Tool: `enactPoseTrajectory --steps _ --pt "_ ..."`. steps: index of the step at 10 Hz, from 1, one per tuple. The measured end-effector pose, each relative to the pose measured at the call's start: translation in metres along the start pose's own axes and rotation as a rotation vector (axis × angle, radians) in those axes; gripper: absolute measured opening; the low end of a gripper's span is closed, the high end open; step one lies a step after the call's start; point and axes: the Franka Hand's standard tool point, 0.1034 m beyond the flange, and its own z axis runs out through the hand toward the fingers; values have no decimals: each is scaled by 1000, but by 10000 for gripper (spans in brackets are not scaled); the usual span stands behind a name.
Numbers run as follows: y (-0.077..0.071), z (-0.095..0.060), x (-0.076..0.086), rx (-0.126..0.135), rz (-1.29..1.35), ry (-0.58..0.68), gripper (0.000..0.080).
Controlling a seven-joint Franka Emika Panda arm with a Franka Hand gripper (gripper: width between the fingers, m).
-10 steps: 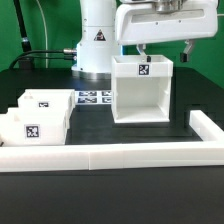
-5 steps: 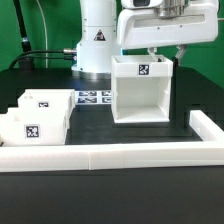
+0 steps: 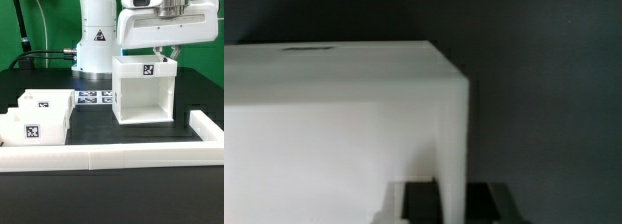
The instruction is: Assemble drawer
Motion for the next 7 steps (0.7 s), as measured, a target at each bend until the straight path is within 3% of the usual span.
enactPoseTrajectory --steps 3,7 --pt "9 -1 10 4 -22 9 37" --pt "34 -7 75 15 -50 37 38"
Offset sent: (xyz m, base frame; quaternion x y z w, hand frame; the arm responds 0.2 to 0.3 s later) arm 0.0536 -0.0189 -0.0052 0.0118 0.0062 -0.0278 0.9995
